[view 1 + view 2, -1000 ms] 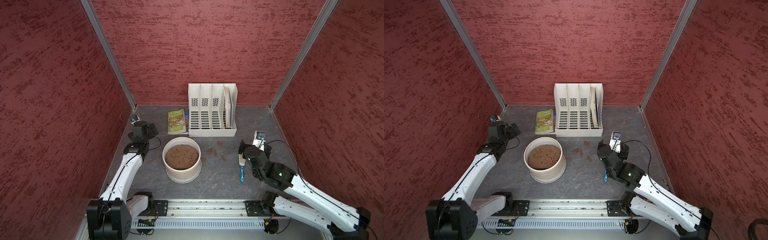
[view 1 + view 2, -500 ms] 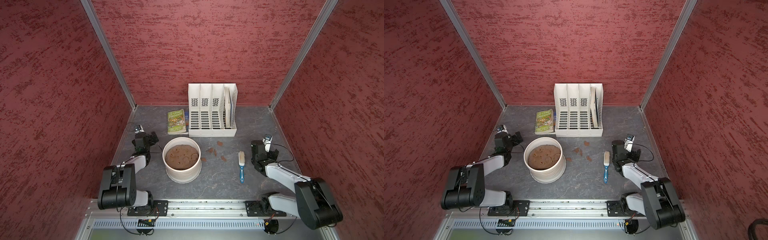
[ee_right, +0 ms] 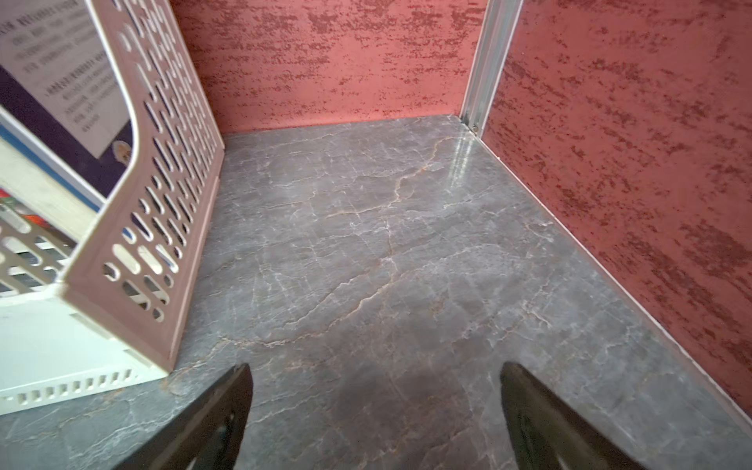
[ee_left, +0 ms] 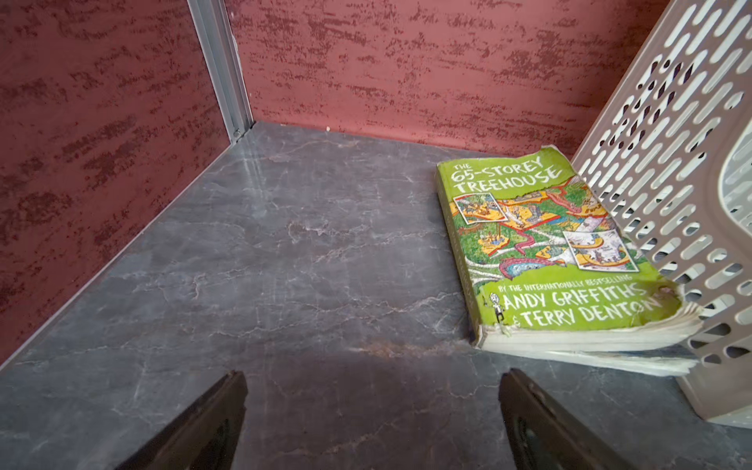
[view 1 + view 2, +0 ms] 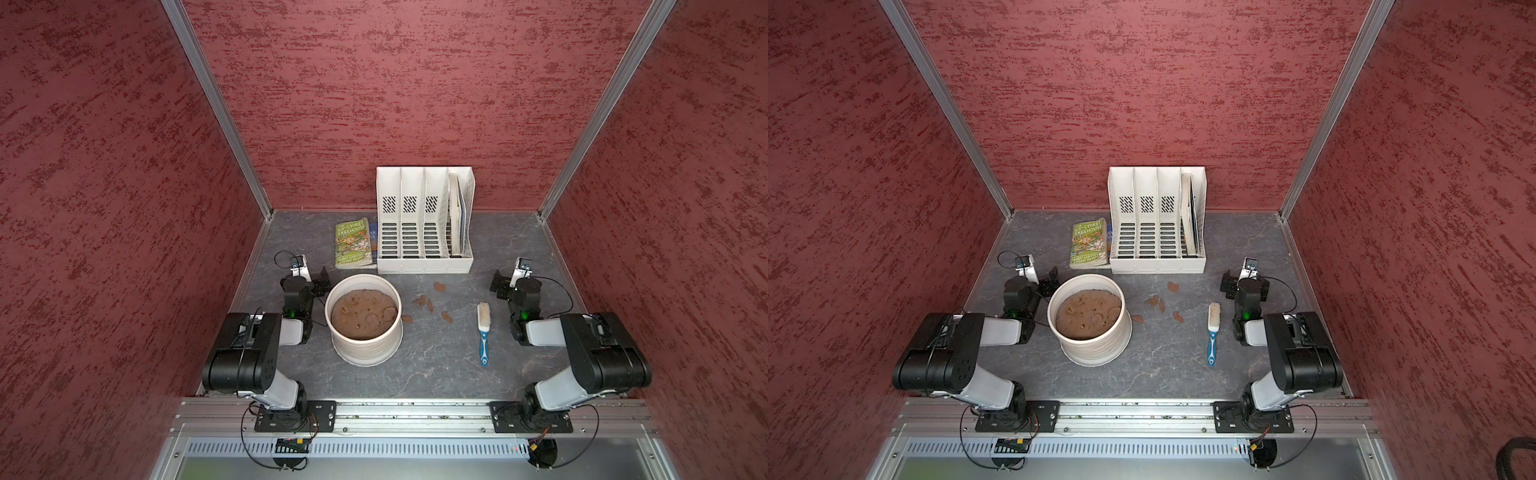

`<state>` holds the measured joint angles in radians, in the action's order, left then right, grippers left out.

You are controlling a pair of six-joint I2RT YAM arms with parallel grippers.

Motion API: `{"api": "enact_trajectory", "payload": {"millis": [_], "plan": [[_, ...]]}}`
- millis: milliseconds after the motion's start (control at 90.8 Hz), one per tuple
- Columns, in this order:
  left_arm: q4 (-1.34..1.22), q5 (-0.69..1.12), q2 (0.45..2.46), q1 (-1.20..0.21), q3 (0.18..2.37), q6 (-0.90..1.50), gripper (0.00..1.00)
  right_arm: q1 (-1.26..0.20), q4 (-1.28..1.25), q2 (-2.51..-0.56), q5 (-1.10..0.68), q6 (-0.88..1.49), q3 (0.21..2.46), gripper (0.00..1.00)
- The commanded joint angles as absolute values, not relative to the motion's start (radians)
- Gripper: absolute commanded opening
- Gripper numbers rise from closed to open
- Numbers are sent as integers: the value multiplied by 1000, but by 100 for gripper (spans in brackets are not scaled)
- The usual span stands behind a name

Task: Scrub the dried mud off the ceramic pot
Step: Reset both arms

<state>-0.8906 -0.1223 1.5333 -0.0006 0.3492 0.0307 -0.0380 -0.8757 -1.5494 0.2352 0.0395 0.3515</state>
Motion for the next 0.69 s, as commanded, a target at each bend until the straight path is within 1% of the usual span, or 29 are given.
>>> {"api": "enact_trajectory", "payload": {"millis": [0,683], "plan": [[-926,-138,1527,-3,361,13,100,-38,-931,-1537,182,27,370,99],[-925,-117,1530,2,364,12,100,-38,-930,-1538,182,25,369,99]]}}
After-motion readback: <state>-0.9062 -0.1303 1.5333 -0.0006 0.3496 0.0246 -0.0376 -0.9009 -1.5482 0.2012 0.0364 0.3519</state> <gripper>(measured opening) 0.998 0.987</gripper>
